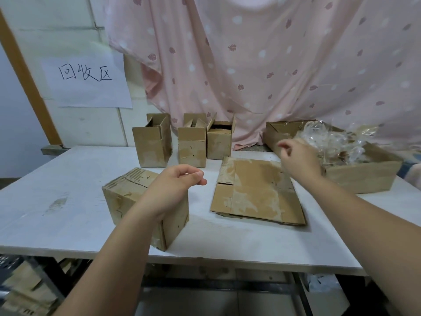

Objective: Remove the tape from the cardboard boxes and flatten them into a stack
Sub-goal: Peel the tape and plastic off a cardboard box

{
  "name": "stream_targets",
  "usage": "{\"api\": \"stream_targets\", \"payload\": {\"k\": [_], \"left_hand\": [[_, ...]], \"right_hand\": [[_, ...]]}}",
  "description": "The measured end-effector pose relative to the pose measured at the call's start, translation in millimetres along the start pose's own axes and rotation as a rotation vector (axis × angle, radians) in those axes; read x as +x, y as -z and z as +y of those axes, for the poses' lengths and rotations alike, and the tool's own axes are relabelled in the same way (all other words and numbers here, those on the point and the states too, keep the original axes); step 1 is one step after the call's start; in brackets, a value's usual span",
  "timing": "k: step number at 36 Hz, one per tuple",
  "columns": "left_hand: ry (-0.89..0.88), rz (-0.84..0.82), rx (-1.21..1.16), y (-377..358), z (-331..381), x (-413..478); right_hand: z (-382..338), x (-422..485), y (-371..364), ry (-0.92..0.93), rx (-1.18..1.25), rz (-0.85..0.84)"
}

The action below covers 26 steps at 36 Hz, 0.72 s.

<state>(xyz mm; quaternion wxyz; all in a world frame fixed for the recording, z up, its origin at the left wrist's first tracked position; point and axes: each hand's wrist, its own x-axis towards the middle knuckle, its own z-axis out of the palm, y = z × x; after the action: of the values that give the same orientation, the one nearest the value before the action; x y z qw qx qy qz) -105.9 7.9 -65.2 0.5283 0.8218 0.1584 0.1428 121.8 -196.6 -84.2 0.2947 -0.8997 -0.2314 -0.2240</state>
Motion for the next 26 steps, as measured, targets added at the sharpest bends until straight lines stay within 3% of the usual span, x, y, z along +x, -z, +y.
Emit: {"api": "stream_targets", "payload": {"k": [5,8,11,14,16,20,22,24,26], "left_hand": [[-0.071,0.177,-0.190,0.3,-2.2,-4.7],[-0.146,0.303,-0.435,5.0,-7.6,-7.0],[-0.182,0.275,-0.803,11.7,-8.1,-13.5],[-0.187,0.215,-0.998,21.9,-9.6,-21.3],[-0.214,0.273,-0.806,31.6,-11.9,-27.3],[-0.224,0.477,0.017,50.6,-22.8,-35.4],[-0.174,0.504,0.323,53.6,-31.1,-37.4],[-0.074,0.457,0.434,51.1,-38.6,-40.4],[-0.007,0.420,0.396,45.8,-45.1,-44.4]], "right_hand": [[-79.1,-29.0,0.4,0.242,0.238,-0.106],[-123.7,-57.4,-6.0,0.354,0.373,-0.338],[-152.1,-83.9,-21.3,0.429,0.423,-0.560],[-165.0,-102.9,-36.1,0.349,0.488,-0.599],[-167.4,-110.6,-44.9,0.288,0.485,-0.588],[-169.8,-120.0,-54.4,0.146,0.642,-0.618],[-173.5,-123.2,-54.8,0.091,0.725,-0.572],[-178.1,-125.2,-53.8,0.060,0.759,-0.536],[-183.7,-127.3,-51.5,0.051,0.780,-0.532]]}}
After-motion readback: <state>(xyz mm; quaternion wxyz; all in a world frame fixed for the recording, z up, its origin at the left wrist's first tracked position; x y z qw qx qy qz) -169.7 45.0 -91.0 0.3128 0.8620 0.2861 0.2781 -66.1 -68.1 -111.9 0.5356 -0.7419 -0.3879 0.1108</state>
